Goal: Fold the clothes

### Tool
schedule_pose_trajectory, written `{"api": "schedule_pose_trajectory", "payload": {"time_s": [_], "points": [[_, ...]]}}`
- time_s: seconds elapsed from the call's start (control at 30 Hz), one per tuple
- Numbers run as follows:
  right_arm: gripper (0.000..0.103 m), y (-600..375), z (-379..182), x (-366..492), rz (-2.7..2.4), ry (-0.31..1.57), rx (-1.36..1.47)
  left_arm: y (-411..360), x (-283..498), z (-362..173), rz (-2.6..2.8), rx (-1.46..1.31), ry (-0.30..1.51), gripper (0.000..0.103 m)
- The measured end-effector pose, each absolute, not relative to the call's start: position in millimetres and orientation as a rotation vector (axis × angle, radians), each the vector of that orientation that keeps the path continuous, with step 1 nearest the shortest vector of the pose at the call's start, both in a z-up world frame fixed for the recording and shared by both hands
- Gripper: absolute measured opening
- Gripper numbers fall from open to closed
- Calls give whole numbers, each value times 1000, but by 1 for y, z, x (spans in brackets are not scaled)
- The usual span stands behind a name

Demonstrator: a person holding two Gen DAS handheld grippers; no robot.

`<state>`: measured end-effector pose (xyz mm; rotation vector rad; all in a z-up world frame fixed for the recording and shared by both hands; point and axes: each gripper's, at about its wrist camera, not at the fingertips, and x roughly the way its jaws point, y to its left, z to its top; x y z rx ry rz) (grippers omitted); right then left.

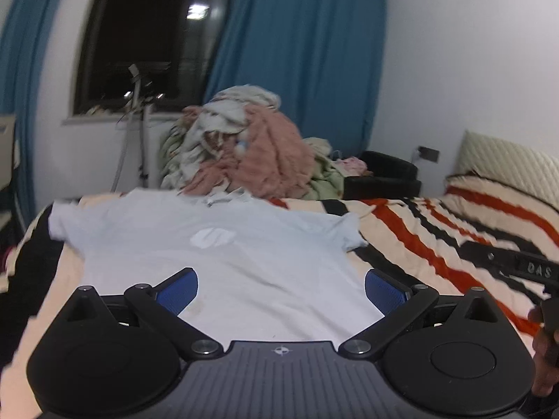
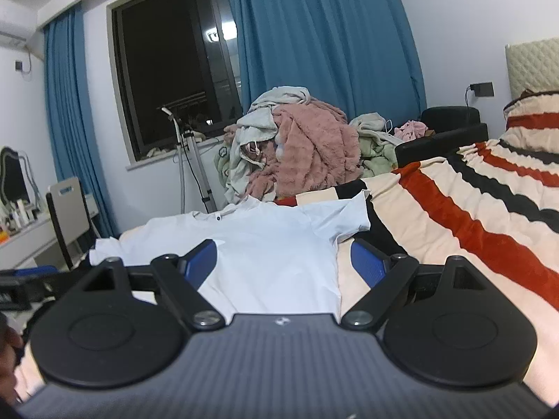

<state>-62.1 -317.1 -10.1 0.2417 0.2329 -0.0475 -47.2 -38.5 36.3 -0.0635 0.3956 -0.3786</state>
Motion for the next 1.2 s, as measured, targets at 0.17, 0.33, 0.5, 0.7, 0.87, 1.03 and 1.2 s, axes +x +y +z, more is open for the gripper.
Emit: {"api": "schedule_pose_trajectory", "payload": {"time_s": [0.17, 0.33, 0.5, 0.7, 0.87, 1.03, 1.2], "points": [[85, -303, -9, -60, -48, 235, 192, -16, -40, 23, -319, -135, 454, 103], [85, -290, -10, -54, -51, 251, 137, -5, -49, 27, -284, -121, 407, 103], [85, -289, -5, -32, -71, 256, 204, -7, -58, 28, -267, -125, 387, 103], [85, -315, -5, 34, -49, 264, 465, -9, -56, 25, -234, -116, 387, 103], [86, -370, -43, 103, -111, 287, 624, -3, -52, 18, -192, -124, 398, 103], [78, -426, -101, 162, -66, 359, 849, 0, -29, 6, -163, -159, 444, 103], [78, -460, -156, 216, -48, 394, 975, -3, 3, -8, -145, -192, 495, 103]]}}
